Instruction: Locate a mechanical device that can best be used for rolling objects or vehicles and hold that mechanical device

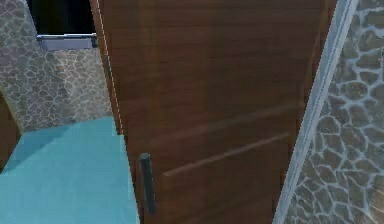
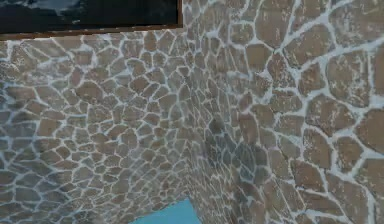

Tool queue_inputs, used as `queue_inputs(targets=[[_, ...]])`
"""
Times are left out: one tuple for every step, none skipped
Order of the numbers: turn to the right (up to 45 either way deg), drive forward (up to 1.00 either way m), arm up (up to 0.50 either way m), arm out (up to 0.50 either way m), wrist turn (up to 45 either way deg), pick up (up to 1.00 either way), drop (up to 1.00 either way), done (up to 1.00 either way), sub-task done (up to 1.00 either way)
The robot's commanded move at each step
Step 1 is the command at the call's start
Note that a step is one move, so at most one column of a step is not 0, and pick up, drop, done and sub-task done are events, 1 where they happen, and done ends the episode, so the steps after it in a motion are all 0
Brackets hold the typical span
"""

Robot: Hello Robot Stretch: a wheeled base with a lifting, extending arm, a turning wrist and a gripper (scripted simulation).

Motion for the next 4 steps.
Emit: queue_inputs(targets=[[-33.0,0.00,0.00,0.00,0.0,0.00,0.00,0.00,0.00],[0.0,0.00,0.14,0.00,0.0,0.00,0.00,0.00,0.00],[0.0,0.00,0.00,0.44,0.0,0.00,0.00,0.00,0.00],[0.0,0.00,0.00,0.00,45.0,0.00,0.00,0.00,0.00]])
